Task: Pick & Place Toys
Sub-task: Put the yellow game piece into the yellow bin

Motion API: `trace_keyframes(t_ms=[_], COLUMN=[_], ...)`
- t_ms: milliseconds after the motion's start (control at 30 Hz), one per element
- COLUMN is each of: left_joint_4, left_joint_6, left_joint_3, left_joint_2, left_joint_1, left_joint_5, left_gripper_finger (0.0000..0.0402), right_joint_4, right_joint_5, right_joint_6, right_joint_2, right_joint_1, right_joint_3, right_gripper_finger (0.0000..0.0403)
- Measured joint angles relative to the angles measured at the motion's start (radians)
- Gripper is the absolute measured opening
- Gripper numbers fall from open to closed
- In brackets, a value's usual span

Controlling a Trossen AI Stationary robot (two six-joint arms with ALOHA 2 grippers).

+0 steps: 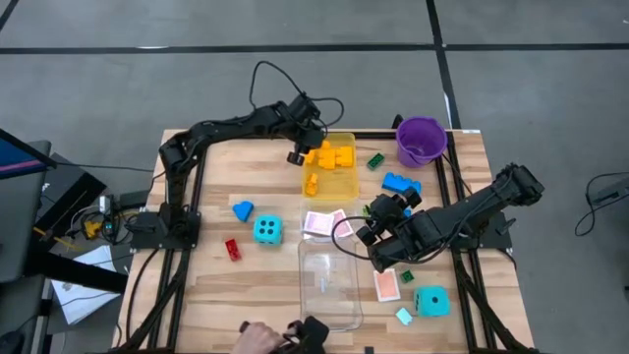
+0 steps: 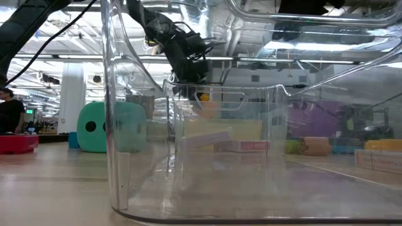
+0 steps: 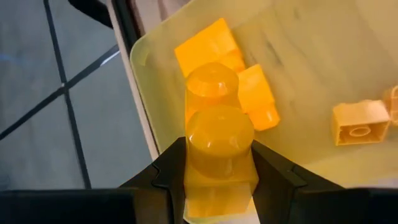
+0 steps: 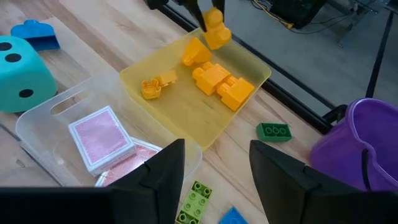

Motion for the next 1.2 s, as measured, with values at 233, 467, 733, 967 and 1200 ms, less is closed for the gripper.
trace_keyframes(t_ms=[233, 467, 733, 967, 1200], left_joint_4=[0.053, 0.021, 0.054, 0.061, -0.040], left_joint_6=[0.025, 0.023, 0.020, 0.009, -0.060], left_joint_3=[0.000, -0.003, -0.002, -0.002, -0.002], left_joint_2=[0.000, 0.025, 0.025, 0.024, -0.036], left_joint_1=[-0.013, -0.010, -0.006, -0.006, -0.024], left_joint_5=[-0.018, -0.007, 0.021, 0.037, 0.026], left_gripper_finger=[0.0125, 0.0125, 0.0125, 0.0125, 0.0125], right_joint_4=[0.004, 0.008, 0.020, 0.019, 0.019], right_joint_5=[0.000, 0.000, 0.000, 0.000, 0.070], right_joint_6=[0.000, -0.001, -0.016, -0.016, -0.053], right_joint_2=[0.000, 0.000, 0.000, 0.000, 0.000], right_joint_1=[0.000, 0.001, 0.001, 0.001, 0.002], right_joint_3=[0.000, 0.000, -0.001, -0.001, -0.001], right_gripper_finger=[0.0173, 0.0173, 0.0173, 0.0173, 0.0173])
